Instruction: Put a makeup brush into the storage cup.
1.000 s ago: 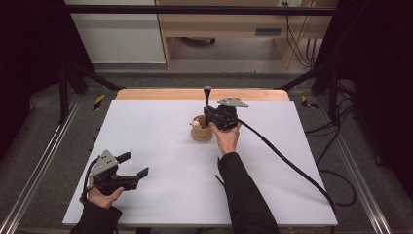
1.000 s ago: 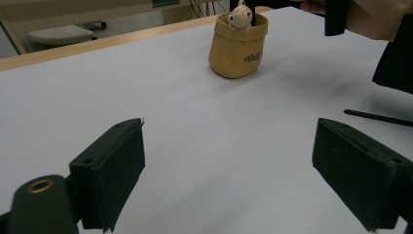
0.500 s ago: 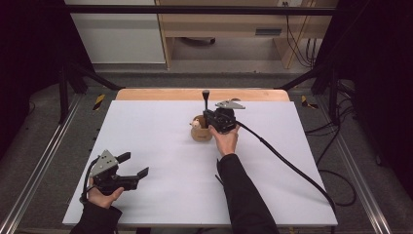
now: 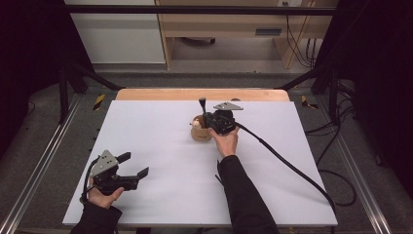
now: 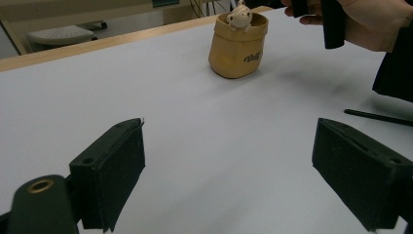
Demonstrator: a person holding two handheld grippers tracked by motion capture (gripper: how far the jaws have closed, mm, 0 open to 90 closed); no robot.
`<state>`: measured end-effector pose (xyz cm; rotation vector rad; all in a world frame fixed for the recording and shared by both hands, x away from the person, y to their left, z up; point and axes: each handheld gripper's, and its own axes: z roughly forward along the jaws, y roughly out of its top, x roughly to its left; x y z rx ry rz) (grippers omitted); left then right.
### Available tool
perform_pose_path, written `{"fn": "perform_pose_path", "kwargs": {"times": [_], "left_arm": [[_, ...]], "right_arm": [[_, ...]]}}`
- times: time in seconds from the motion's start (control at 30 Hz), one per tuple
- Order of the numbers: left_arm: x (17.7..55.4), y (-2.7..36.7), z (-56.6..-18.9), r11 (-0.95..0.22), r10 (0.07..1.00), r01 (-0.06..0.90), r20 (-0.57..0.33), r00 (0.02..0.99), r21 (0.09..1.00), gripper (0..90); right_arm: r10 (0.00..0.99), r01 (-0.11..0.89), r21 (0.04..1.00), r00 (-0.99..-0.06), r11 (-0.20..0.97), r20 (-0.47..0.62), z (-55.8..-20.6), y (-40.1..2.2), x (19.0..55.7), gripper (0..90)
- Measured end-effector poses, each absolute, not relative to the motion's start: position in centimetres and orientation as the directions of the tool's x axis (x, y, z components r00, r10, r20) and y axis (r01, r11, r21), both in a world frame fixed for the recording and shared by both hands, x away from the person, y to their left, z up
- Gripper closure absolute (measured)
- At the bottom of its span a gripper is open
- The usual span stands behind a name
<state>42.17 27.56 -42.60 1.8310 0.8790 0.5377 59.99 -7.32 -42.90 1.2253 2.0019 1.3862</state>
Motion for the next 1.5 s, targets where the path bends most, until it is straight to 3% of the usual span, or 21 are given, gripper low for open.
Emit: {"fn": "perform_pose_path", "kwargs": {"times": [0.3, 1.07, 1.33, 1.5], "left_arm": [[42.1, 27.5, -42.6, -0.240, 0.771, 0.328, -0.025, 0.637, 0.914, 11.4], [42.2, 27.5, -42.6, -0.242, 0.772, 0.332, -0.026, 0.635, 0.912, 11.2], [42.2, 27.5, -42.6, -0.243, 0.772, 0.331, -0.025, 0.635, 0.912, 11.1], [42.2, 27.4, -42.7, -0.244, 0.774, 0.335, -0.026, 0.633, 0.910, 10.9]], "right_arm": [[0.828, 0.390, 0.913, -0.547, 0.122, 0.124, -41.5, -7.7, 59.1, 71.6], [0.779, 0.338, 0.934, -0.614, 0.118, 0.124, -37.8, -10.0, 54.7, 24.4], [0.782, 0.328, 0.935, -0.615, 0.134, 0.104, -37.4, -11.3, 53.3, 13.7], [0.781, 0.312, 0.941, -0.616, 0.128, 0.097, -37.1, -12.5, 52.4, 11.7]]}}
